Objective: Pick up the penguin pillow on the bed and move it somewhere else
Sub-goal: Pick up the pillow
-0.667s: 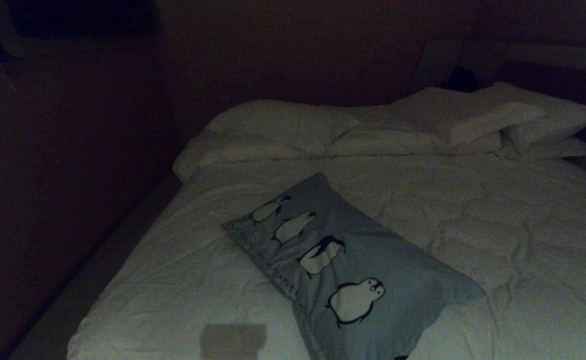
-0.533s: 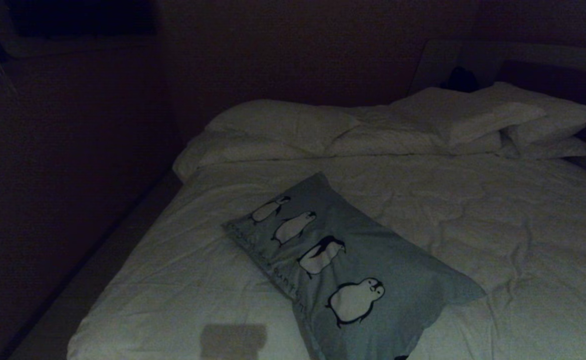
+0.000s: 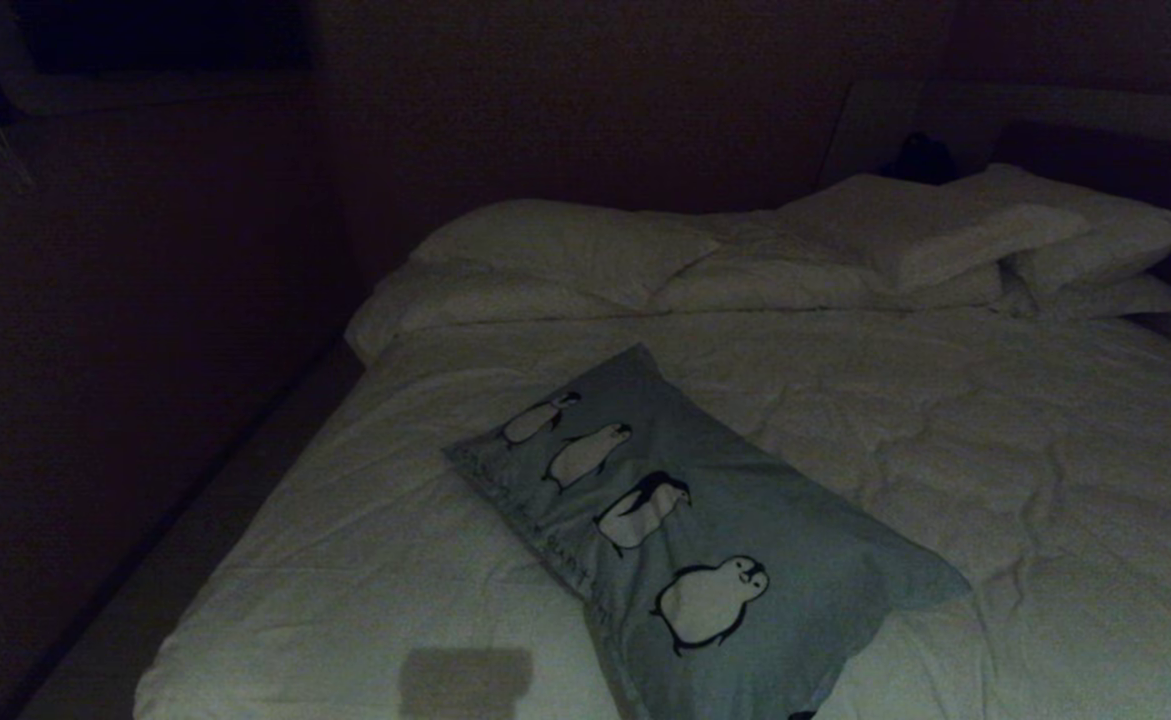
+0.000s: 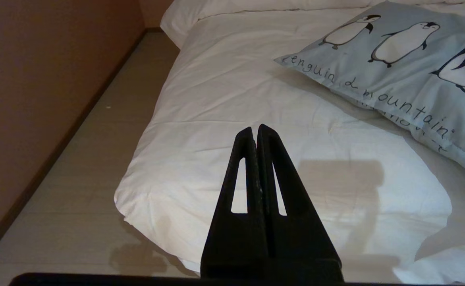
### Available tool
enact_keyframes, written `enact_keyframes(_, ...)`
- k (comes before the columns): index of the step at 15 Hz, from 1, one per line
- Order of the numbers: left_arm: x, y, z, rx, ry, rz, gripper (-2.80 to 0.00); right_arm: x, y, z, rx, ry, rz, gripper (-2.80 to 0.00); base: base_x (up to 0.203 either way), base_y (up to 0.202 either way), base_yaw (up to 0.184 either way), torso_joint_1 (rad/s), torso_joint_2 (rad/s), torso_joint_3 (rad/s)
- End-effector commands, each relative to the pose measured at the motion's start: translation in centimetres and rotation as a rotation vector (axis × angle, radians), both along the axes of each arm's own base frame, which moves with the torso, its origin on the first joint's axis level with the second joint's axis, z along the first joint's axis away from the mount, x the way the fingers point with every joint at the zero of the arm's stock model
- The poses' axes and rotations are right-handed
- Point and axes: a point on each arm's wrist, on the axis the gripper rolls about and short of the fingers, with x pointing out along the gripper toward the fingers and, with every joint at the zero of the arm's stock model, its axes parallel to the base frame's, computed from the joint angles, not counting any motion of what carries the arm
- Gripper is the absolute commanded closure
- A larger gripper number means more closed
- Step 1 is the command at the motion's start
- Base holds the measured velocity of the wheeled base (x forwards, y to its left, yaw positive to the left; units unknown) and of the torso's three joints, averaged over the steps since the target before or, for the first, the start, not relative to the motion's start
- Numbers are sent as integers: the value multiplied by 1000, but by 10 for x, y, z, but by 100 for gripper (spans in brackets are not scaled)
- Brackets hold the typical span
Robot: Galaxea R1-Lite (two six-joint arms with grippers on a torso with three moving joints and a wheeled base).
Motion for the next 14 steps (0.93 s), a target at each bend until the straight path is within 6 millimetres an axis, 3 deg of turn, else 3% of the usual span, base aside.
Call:
enact_keyframes(1, 0, 0, 0, 0, 0, 1, 0, 0, 0, 0, -2, 1, 0, 0, 0, 0, 0, 0, 0, 0)
enact_keyframes(10, 0, 0, 0, 0, 0, 1, 0, -5, 1, 7, -71, 44, 29, 0, 0, 0, 0, 0, 0, 0)
enact_keyframes(14, 0, 0, 0, 0, 0, 1, 0, -7, 2, 44, -31, 60, 110, 0, 0, 0, 0, 0, 0, 0)
